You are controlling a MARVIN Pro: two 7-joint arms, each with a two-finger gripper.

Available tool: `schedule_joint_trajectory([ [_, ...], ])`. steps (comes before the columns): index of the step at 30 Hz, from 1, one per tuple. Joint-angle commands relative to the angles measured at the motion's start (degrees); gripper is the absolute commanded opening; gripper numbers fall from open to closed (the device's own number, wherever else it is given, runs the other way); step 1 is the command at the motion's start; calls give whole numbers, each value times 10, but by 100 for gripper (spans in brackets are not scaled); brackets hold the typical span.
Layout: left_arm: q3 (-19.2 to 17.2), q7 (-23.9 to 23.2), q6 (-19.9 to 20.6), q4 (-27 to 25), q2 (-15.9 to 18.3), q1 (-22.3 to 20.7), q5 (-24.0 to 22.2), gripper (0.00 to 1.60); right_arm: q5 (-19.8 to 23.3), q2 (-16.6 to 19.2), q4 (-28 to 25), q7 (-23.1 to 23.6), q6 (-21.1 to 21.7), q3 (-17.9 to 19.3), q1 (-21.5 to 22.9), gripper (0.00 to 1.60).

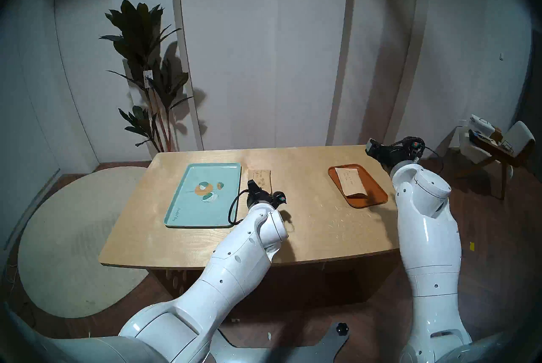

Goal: Sort the mail into the trays, one tray per recipient

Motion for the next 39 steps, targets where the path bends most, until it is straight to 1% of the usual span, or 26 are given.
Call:
schedule_joint_trajectory([
  [1,-21,34,-12,-31,1,-3,-6,0,1,0,-14,1,-6,1,4,160],
  [3,-23,39,-14,-33,1,-3,-7,0,1,0,-14,1,-6,1,4,160],
  [8,-49,86,-33,-47,-1,0,-19,0,2,1,-13,0,-6,1,4,160],
  [10,-69,102,-46,-67,2,8,-27,0,2,1,-13,0,-6,0,4,160],
  [11,-73,119,-52,-68,3,10,-35,0,2,1,-13,0,-6,0,4,160],
  [12,-73,119,-52,-68,3,10,-35,0,2,1,-13,0,-6,0,4,160],
  [16,-104,147,-72,-92,8,27,-57,0,3,2,-13,-1,-6,0,4,160],
  [18,-126,162,-92,-108,17,42,-73,0,4,2,-13,-1,-7,0,4,160],
  [19,-126,162,-92,-108,17,42,-73,0,4,2,-13,-1,-7,0,4,160],
  [24,-152,170,-119,-123,36,50,-92,0,4,2,-13,-2,-7,-1,4,160],
  [32,-211,178,-151,-148,73,70,-123,0,6,4,-13,-3,-6,-2,4,160],
  [35,-232,175,-167,-154,90,80,-136,0,6,4,-13,-3,-6,-2,4,160],
  [39,-251,164,-188,-165,106,95,-152,0,7,4,-13,-3,-7,-2,4,160],
])
